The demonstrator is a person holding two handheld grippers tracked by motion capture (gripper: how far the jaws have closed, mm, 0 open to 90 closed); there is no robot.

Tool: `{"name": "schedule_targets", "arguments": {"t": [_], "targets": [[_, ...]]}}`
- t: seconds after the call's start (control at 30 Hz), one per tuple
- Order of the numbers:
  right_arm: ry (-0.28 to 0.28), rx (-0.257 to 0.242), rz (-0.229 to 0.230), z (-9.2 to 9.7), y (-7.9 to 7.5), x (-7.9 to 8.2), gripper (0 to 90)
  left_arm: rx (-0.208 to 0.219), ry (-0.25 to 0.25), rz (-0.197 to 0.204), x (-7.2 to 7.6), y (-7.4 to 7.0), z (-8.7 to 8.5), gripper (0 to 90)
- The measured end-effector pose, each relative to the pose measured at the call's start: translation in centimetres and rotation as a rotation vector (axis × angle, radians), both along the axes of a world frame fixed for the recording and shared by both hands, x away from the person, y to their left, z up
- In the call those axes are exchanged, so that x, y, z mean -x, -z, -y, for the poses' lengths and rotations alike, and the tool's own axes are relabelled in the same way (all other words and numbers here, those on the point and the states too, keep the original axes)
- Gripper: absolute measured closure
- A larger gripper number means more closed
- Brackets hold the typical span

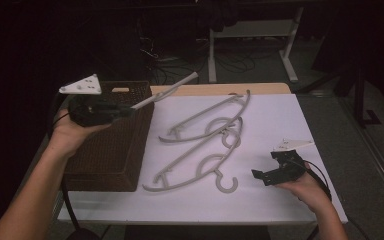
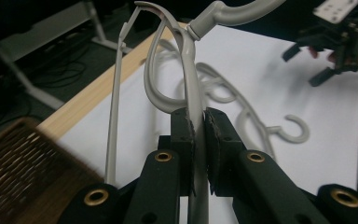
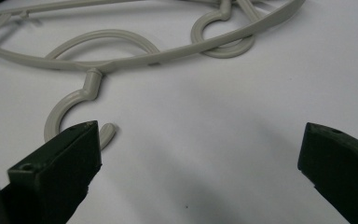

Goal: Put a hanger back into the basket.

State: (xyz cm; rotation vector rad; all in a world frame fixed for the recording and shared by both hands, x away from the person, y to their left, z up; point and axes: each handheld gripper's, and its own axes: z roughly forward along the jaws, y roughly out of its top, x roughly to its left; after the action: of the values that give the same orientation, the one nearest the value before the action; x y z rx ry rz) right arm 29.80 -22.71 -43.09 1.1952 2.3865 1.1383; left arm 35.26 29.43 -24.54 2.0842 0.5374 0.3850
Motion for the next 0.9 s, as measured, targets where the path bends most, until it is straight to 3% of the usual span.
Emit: {"name": "schedule_targets", "arguments": {"t": [0.23,0.53,0.67,0.9], "targets": [[0.001,0.015,-0.009,-0.1,0.2,-0.1,0.0,0.020,-0.093,-0.019,0.7,0.9,-4.9,82.3],[-0.006,0.029,-0.009,-0.3,0.4,-0.3,0.0,0.031,-0.217,-0.061,1.1,3.4,-10.3,82.2],[-0.009,0.031,-0.011,-0.5,0.4,-0.4,0.0,0.008,-0.245,-0.095,0.3,4.8,-11.1,82.2],[-0.009,0.037,-0.012,-0.4,0.5,-0.4,0.0,-0.055,-0.261,-0.148,-1.8,7.5,-10.6,82.1]]}}
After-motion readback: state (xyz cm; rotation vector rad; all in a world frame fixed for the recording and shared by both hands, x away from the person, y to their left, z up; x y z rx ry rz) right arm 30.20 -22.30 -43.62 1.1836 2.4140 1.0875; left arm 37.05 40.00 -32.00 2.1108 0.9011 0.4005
